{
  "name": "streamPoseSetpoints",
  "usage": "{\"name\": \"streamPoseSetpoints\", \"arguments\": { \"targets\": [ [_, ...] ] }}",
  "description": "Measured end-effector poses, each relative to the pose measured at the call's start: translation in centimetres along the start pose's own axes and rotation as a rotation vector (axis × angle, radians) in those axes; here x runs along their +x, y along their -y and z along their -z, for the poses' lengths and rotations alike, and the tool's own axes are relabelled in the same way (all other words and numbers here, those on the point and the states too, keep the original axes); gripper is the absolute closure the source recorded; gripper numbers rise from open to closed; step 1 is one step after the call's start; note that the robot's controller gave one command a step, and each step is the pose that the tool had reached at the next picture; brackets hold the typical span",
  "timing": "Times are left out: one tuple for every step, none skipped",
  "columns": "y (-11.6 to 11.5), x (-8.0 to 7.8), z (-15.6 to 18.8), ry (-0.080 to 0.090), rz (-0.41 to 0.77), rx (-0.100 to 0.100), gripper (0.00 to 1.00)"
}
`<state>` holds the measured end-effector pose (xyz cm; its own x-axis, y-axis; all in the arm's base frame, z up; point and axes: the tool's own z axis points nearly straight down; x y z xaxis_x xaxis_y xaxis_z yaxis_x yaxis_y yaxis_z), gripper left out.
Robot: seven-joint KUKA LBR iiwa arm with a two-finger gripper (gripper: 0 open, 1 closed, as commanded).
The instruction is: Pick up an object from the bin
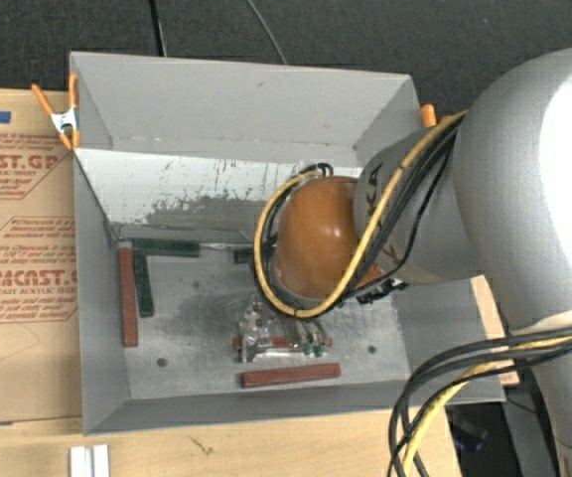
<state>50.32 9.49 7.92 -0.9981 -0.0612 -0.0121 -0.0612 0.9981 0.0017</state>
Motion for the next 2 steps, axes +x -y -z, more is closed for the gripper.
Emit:
{"name": "streamPoseSetpoints", "arguments": {
  "targets": [
    [0.0,0.0,0.0,0.000,0.000,0.000,1.00],
    [-0.2,-0.5,12.6,-0.011,0.011,0.001,1.00]
  ]
}}
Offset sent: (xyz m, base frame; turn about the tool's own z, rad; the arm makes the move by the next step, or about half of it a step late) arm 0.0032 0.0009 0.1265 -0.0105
